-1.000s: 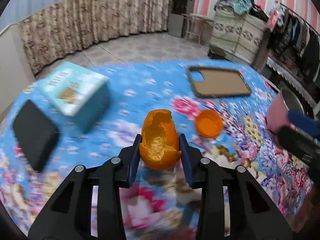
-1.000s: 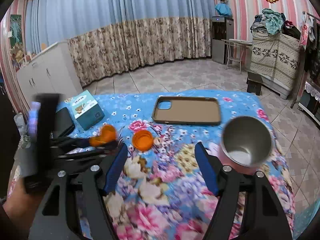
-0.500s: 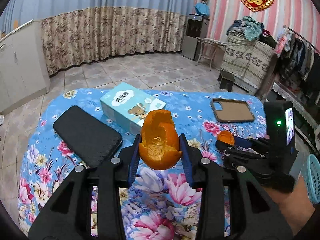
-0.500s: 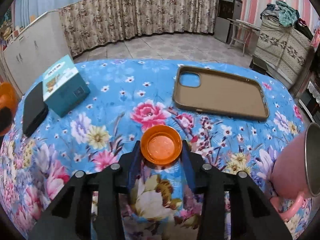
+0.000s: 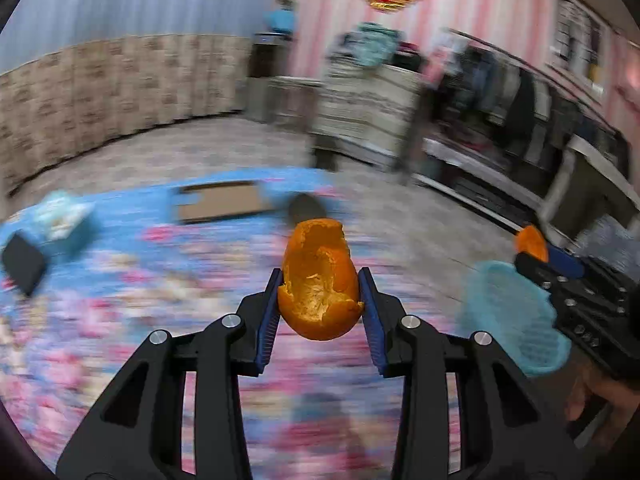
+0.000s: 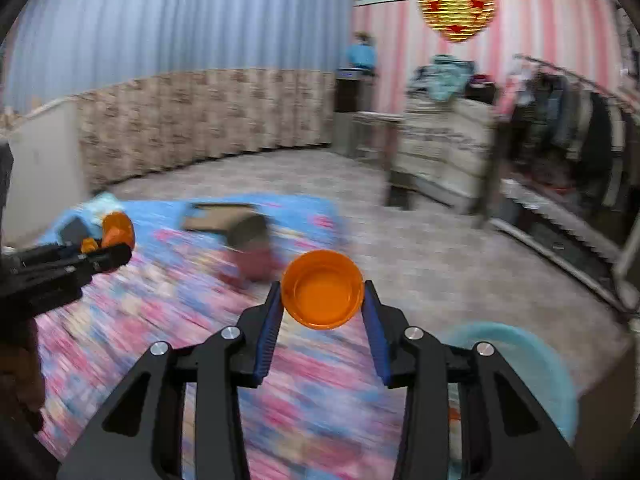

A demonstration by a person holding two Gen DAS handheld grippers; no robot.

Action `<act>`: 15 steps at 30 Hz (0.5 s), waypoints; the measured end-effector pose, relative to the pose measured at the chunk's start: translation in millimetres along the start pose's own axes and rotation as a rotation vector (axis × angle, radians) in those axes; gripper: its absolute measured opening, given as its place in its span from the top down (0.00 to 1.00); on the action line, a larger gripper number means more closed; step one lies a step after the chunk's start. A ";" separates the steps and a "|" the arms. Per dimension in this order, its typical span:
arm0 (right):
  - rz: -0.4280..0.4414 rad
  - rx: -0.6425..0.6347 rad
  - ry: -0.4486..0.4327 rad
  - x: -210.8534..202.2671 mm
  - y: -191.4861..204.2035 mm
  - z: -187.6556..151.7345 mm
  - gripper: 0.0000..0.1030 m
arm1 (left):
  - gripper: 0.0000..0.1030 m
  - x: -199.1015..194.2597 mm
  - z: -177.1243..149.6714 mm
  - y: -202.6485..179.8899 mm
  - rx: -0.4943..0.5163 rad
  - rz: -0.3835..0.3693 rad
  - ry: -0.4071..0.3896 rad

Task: Collect trash
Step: 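Carry the orange peel and orange cup to the wastebasket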

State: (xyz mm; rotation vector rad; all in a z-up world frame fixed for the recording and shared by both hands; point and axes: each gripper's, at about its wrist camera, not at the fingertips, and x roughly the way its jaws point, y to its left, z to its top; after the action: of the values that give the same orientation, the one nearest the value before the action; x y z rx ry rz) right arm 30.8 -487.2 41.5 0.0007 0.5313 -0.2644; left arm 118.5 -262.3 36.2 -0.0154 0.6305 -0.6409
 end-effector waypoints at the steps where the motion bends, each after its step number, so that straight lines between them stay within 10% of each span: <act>1: -0.010 0.020 0.018 -1.7 -18.8 -0.6 0.62 | 0.65 4.8 1.9 -19.9 0.010 -0.019 0.002; 6: -0.082 0.122 0.045 -21.4 -110.8 -18.9 0.62 | 0.64 38.4 7.6 -139.3 0.086 -0.171 0.034; 15: -0.099 0.205 0.018 -16.5 -169.5 -29.4 0.62 | 0.60 77.9 0.9 -217.0 0.165 -0.182 0.108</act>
State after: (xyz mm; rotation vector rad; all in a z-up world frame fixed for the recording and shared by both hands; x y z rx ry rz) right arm -39.9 -644.8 35.8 0.1767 0.5214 -0.4150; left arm 47.4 -481.6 38.4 0.1179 0.6834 -0.8727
